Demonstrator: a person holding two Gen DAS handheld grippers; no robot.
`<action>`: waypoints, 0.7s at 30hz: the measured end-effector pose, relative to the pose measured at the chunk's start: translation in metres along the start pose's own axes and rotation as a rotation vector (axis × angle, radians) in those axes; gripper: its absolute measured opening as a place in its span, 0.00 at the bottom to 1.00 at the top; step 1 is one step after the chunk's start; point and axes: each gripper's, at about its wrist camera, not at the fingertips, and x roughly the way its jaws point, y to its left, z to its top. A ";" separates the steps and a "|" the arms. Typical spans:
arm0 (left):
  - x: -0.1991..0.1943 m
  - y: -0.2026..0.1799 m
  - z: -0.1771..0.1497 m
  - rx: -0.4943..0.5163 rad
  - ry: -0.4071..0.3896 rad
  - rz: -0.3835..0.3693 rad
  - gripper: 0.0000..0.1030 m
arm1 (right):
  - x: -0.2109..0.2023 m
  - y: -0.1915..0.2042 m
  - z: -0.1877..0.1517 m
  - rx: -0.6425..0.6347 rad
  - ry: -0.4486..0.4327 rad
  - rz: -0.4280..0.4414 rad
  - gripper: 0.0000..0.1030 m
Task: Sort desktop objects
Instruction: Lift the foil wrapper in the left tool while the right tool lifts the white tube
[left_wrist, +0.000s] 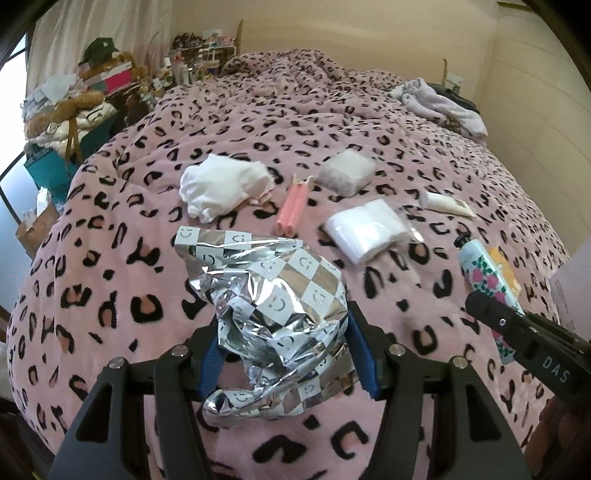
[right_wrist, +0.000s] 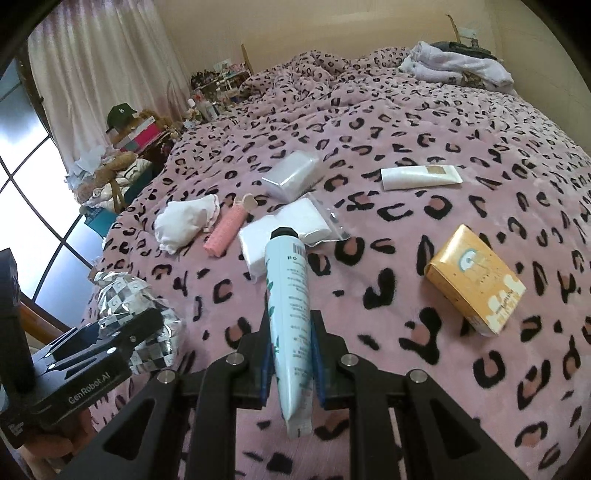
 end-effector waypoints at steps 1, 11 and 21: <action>-0.004 -0.003 0.000 0.005 -0.004 -0.003 0.58 | -0.004 0.000 -0.001 0.001 -0.004 -0.002 0.17; -0.035 -0.039 0.004 0.061 -0.045 -0.031 0.58 | -0.045 -0.009 -0.007 0.018 -0.046 -0.023 0.17; -0.057 -0.084 0.007 0.115 -0.075 -0.071 0.58 | -0.086 -0.035 -0.011 0.058 -0.095 -0.058 0.17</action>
